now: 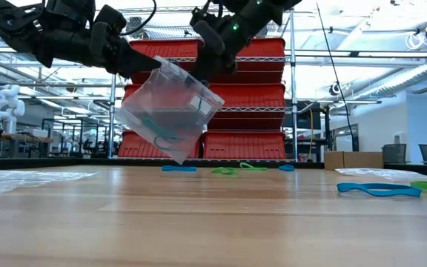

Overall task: Sort rubber bands
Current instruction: Put the blue rubber band into the top left transparent zip bag

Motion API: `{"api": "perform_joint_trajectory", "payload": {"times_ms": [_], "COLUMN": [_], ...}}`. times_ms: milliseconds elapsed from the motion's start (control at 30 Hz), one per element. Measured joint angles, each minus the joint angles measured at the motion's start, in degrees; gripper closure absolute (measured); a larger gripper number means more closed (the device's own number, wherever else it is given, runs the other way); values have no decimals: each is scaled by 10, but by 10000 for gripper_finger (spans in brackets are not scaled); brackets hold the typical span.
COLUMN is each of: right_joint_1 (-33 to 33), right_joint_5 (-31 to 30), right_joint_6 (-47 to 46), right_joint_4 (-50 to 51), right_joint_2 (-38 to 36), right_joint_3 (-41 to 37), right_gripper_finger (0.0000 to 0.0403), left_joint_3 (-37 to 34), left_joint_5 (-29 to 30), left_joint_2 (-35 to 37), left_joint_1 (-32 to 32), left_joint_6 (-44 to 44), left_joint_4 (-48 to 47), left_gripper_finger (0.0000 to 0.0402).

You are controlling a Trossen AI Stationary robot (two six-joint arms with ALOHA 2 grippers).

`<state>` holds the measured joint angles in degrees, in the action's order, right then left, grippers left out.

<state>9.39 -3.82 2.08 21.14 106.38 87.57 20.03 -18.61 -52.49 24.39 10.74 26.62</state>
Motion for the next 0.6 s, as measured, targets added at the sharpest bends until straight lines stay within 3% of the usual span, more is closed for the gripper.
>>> {"api": "perform_joint_trajectory", "payload": {"times_ms": [167,467,600], "right_joint_1": [0,0,-1], "right_joint_5": [41,42,42], "right_joint_6": [-8,-17,-16], "right_joint_4": [5,13,50], "right_joint_2": [17,3,0], "right_joint_3": [0,2,45], "right_gripper_finger": [351,265,236], "left_joint_3": [0,0,0], "left_joint_5": [1,0,0], "left_joint_2": [0,0,0], "left_joint_1": [-2,-2,-2], "left_joint_6": [0,0,0], "left_joint_4": [-1,-1,-1], "left_gripper_finger": [401,401,401]}}
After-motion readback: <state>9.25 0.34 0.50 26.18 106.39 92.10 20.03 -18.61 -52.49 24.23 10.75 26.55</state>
